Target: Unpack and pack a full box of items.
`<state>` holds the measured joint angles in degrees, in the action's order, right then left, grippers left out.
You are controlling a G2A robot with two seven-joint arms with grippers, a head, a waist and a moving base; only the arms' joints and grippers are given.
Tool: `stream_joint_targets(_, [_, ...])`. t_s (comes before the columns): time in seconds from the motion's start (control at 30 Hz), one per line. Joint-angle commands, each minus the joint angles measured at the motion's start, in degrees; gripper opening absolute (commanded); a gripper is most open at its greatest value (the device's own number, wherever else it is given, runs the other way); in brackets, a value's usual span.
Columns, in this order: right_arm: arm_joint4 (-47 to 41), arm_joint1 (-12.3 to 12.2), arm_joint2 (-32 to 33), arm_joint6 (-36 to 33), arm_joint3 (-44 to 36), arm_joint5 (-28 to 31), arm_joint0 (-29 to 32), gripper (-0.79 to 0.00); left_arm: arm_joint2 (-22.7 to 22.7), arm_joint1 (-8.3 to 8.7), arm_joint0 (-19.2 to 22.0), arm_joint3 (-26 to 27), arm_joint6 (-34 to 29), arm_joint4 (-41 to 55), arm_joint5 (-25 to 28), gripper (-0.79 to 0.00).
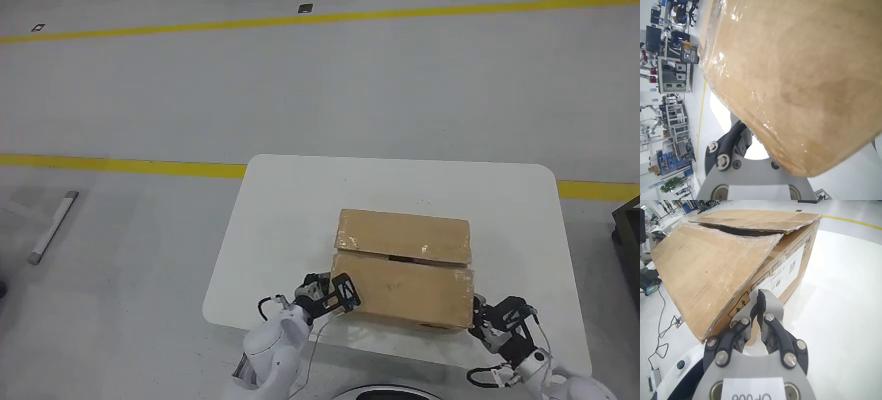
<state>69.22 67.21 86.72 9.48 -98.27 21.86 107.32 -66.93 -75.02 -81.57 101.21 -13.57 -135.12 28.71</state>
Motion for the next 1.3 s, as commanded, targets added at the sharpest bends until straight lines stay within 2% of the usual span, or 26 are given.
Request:
stream_joint_targets(0.0, [-0.47, -0.05, 0.64, 0.35, -0.28, -0.24, 0.84, -0.785, 0.56, 0.06, 0.19, -0.03, 0.48, -0.72, 0.21, -0.785])
stream_joint_targets(0.13, [-1.09, -0.14, 1.78, 1.04, -0.91, -0.53, 2.22, -0.785, 0.78, 0.22, -0.25, 0.24, 1.0, -1.15, 0.11, -0.785])
stream_joint_targets(0.2, [-1.25, -0.17, 2.15, 1.19, -1.14, -0.71, 2.7, -0.785, 0.72, 0.35, -0.67, 0.46, 1.07, -1.39, 0.35, -0.711])
stream_joint_targets(0.23, [-1.36, -0.17, 2.28, 1.19, -1.19, -0.86, 2.84, -0.785, 0.54, 0.4, -0.88, 0.59, 0.76, -1.45, 0.33, -0.471])
stream_joint_targets(0.27, [-1.46, -0.17, 2.35, 1.17, -1.25, -0.95, 2.93, -0.785, 0.41, 0.42, -1.1, 0.78, 0.37, -1.34, 0.22, -0.086])
stream_joint_targets(0.3, [-1.59, -0.17, 2.39, 1.17, -1.3, -1.05, 2.99, -0.785, 0.28, 0.44, -1.26, 0.93, 0.06, -1.2, 0.2, 0.0])
stream_joint_targets(0.57, [-3.03, -0.25, 4.42, 1.85, -2.37, -1.91, 3.76, -0.785, -3.65, 0.48, -4.07, 4.22, -6.08, 3.91, -1.83, 0.0])
stream_joint_targets(0.77, [-4.65, -0.28, 6.87, 2.79, -3.73, -3.27, 5.0, -0.785, -8.05, 0.73, -6.56, 9.76, -8.68, 8.02, -3.14, 0.0])
stream_joint_targets(0.93, [-5.75, -0.2, 8.3, 3.02, -4.85, -5.02, 5.23, -0.785, -10.98, 0.57, -5.27, 14.95, -11.79, 14.22, -3.35, 0.0])
stream_joint_targets(1.1, [-7.0, -0.01, 8.4, 2.82, -4.86, -6.48, 4.75, -0.785, -9.16, 0.19, -1.77, 18.79, -14.01, 20.12, -0.05, 0.0])
stream_joint_targets(1.17, [-7.09, 0.05, 8.5, 2.9, -4.99, -6.83, 4.85, -0.785, -7.06, -0.02, 0.22, 19.12, -15.74, 22.17, 2.42, 0.0])
stream_joint_targets(1.27, [-7.27, 0.14, 8.68, 3.09, -5.11, -7.44, 5.14, -0.785, -2.46, -0.19, 3.59, 18.34, -17.09, 20.48, 6.63, 0.0])
